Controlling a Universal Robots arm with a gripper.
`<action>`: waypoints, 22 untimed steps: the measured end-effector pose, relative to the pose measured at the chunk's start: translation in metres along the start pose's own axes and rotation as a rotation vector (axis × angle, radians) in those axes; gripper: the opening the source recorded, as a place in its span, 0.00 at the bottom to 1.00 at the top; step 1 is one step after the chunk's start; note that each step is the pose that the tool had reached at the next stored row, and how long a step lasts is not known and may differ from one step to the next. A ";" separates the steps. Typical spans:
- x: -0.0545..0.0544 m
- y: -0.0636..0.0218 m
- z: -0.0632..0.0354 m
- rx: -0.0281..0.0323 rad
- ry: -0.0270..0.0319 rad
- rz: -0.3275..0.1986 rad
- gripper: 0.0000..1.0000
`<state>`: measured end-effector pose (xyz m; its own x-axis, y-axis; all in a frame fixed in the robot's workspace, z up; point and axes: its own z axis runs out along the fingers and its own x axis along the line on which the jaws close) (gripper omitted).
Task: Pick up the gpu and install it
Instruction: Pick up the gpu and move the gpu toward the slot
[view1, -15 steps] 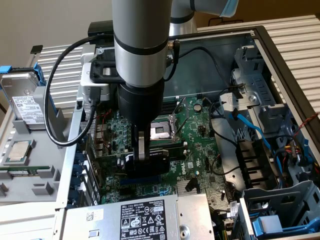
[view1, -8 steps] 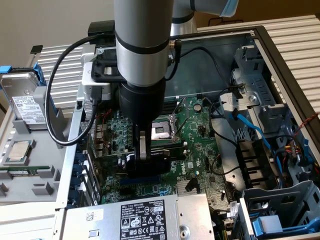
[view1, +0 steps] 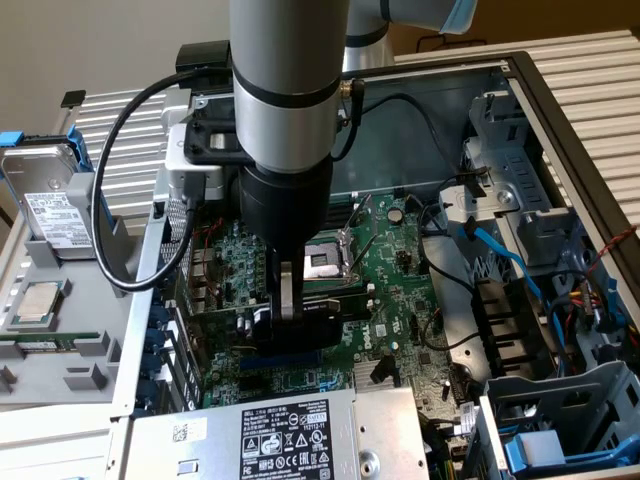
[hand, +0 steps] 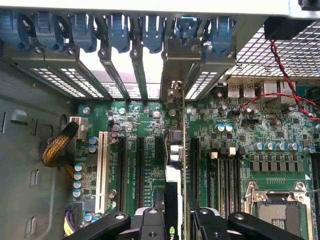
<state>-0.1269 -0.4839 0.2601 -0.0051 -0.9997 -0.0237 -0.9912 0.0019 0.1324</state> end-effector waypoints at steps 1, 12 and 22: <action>0.000 0.0001 0.0000 0.0000 0.0007 0.000 0.27; 0.000 -0.0012 -0.0002 -0.0001 0.0037 0.001 0.27; -0.001 -0.0005 -0.0001 0.0000 0.0038 0.004 0.27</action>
<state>-0.1264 -0.4827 0.2601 -0.0087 -0.9998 -0.0194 -0.9912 0.0060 0.1325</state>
